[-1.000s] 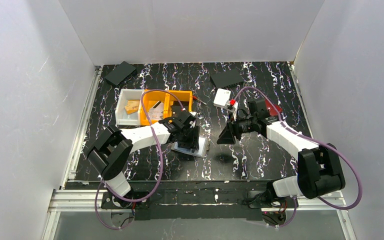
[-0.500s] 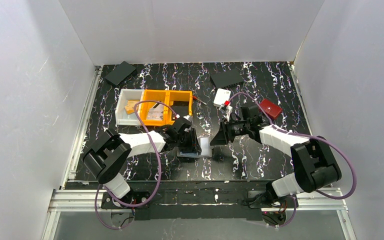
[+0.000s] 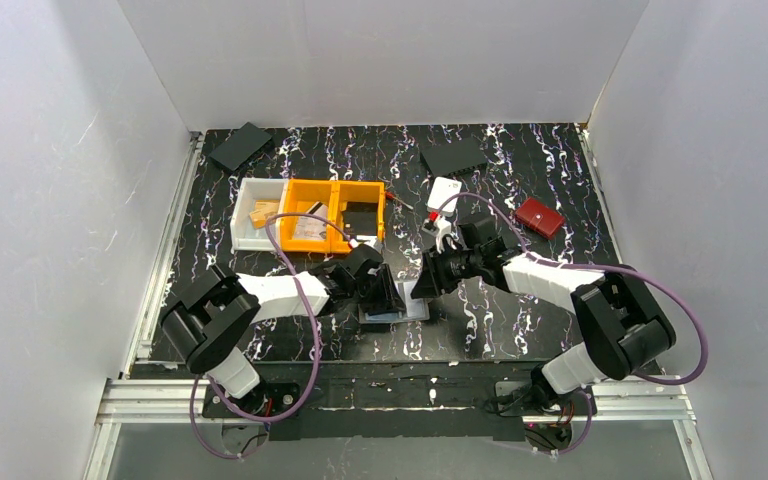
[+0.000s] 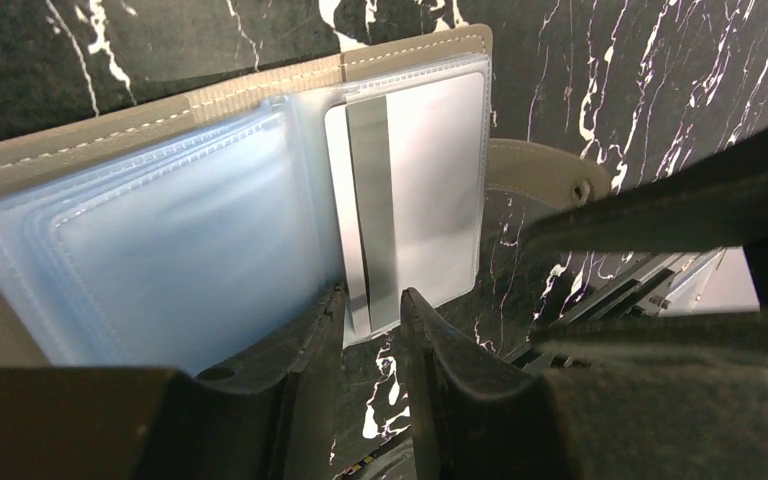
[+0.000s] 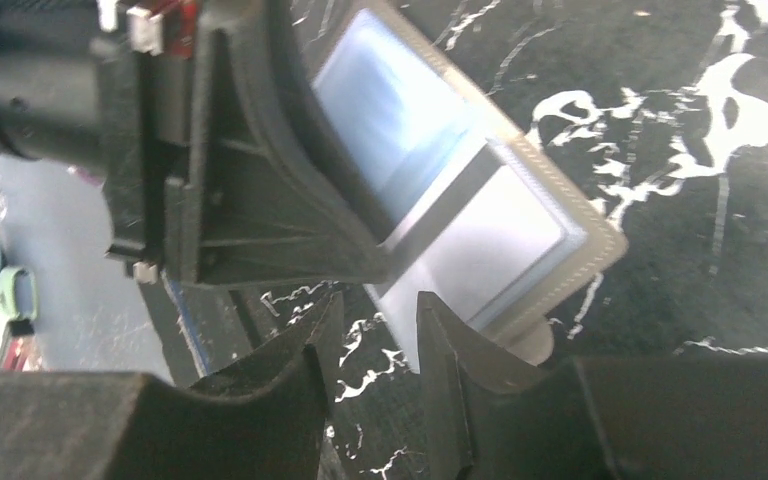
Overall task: Take the credit cards out of the card holder
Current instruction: Remove the credit card from the card holder.
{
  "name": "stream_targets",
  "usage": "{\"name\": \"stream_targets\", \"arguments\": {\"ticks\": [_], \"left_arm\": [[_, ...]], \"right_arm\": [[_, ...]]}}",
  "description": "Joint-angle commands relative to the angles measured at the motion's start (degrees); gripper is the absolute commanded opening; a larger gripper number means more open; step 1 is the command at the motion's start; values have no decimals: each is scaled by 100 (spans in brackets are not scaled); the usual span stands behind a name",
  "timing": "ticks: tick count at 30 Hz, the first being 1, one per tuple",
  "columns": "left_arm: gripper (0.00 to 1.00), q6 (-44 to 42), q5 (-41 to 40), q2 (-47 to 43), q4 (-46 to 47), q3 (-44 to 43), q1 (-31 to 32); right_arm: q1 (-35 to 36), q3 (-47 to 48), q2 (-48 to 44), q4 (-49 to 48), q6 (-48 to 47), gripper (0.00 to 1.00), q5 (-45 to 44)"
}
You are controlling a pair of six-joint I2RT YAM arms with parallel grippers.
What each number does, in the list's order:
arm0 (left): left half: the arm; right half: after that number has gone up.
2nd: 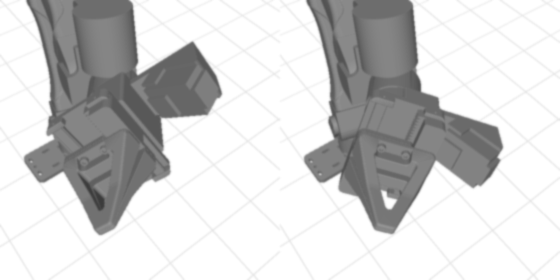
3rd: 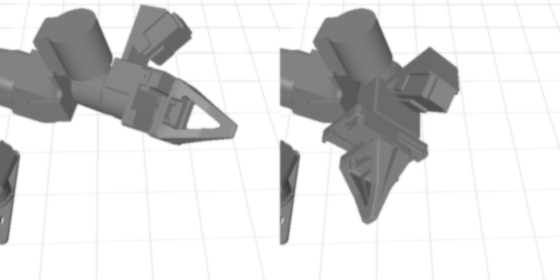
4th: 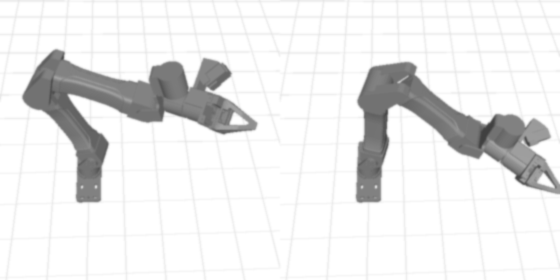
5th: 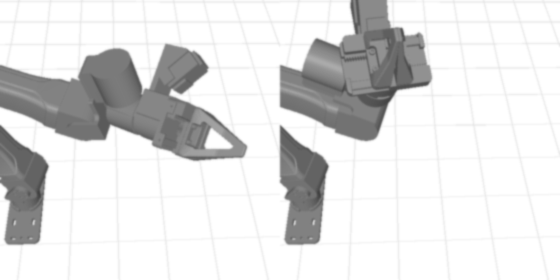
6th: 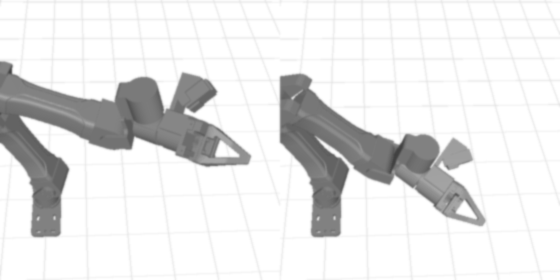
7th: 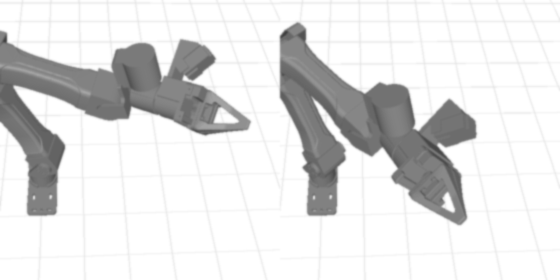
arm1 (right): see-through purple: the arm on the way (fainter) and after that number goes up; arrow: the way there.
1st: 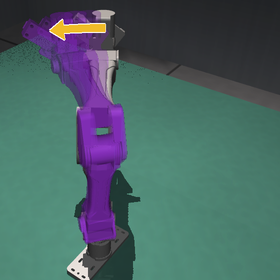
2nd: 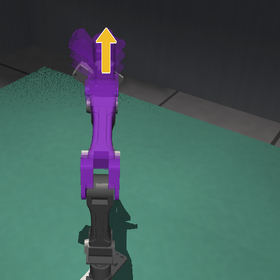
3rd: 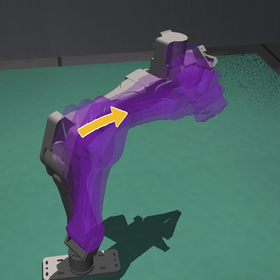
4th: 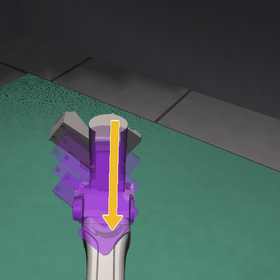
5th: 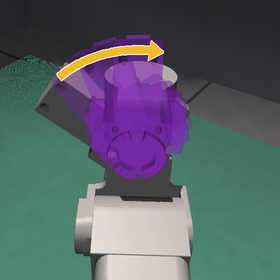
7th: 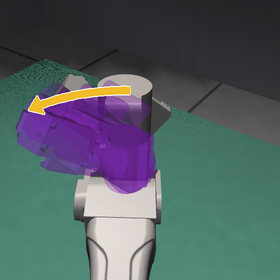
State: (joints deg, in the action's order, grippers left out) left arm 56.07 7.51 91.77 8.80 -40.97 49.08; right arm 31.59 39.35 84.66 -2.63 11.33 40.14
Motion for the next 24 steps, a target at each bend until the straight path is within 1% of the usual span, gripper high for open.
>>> {"name": "stream_targets", "arguments": {"ticks": [1,4,10,21,24], "left_arm": [[26,257,-188,-284,9,266,51],[26,294,-209,-325,49,329,49],[26,302,-250,-404,77,361,52],[26,308,-144,-324,214,398,50],[24,320,-144,-300,240,408,49]], "right_arm": [[13,164,9,-54,316,42,-840],[13,189,122,28,357,42,-1045],[13,224,335,80,476,42,-1049],[18,214,492,4,667,41,-707],[16,219,506,0,691,41,-717]]}}
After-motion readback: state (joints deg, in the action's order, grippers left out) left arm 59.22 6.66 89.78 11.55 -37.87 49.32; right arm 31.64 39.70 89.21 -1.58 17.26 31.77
